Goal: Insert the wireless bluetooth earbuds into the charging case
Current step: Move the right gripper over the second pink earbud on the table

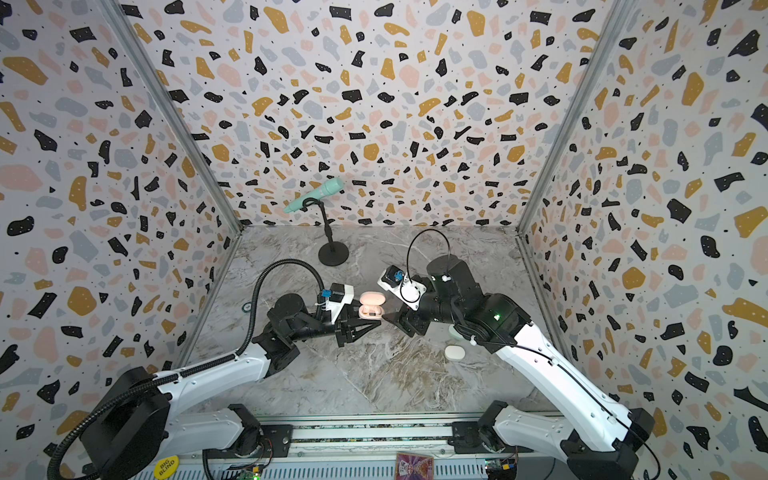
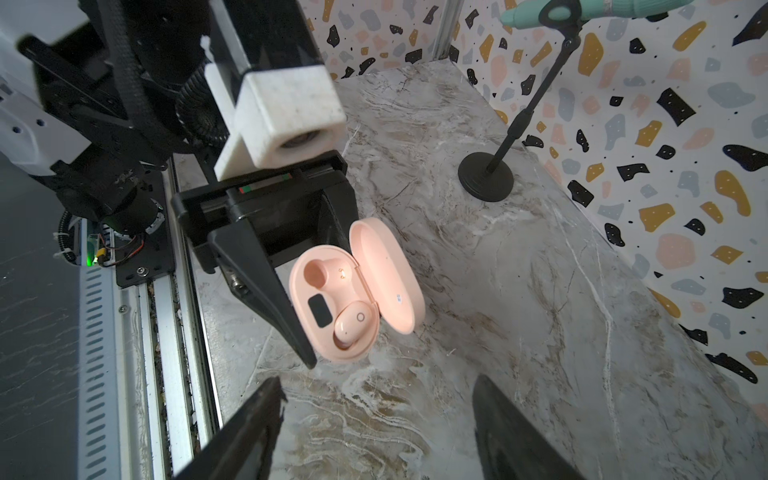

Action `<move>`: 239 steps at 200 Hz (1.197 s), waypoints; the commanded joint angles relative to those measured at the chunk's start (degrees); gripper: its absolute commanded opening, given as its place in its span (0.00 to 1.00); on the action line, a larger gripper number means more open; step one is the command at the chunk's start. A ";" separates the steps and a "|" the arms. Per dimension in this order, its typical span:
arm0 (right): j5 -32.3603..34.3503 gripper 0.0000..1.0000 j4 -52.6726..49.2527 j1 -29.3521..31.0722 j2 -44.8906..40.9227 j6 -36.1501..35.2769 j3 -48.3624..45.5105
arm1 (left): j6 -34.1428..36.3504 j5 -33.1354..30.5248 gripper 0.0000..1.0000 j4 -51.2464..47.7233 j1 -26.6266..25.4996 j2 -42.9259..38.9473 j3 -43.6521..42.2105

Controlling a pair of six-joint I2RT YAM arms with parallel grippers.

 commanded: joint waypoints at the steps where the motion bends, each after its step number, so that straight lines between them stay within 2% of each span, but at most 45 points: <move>1: -1.72 0.77 2.64 -3.37 -2.27 5.37 -2.40 | -0.47 -1.14 0.35 2.53 1.56 -2.68 -0.73; 27: -5.62 0.78 8.22 -12.70 -2.85 13.61 -9.29 | -0.95 -2.02 0.35 2.03 3.71 -4.80 -1.69; 42: -7.05 0.78 11.87 -15.35 -1.94 18.14 -13.95 | -1.07 -2.61 0.35 1.23 4.77 -6.10 -1.98; 71: -6.86 0.78 20.20 -13.98 3.44 25.35 -20.37 | -1.36 -3.75 0.35 -0.28 6.62 -8.26 -2.47; 96: -1.67 0.78 25.45 -8.99 10.97 30.29 -21.50 | -1.39 -4.96 0.35 -1.99 7.47 -10.21 -3.07; 137: 4.13 0.78 30.51 -3.81 26.48 35.64 -17.35 | -1.25 -7.13 0.35 -4.58 8.44 -13.04 -3.95; 173: 12.80 0.78 27.27 0.55 39.24 36.42 -7.14 | -1.37 -8.42 0.35 -5.78 8.62 -14.59 -4.87; 202: 12.68 0.78 29.81 1.64 45.21 35.96 -3.66 | -1.83 -8.90 0.35 -5.83 8.70 -15.54 -5.59; 239: 13.97 0.78 27.90 3.16 51.93 33.94 2.92 | -1.62 -9.27 0.35 -6.75 8.89 -17.02 -6.03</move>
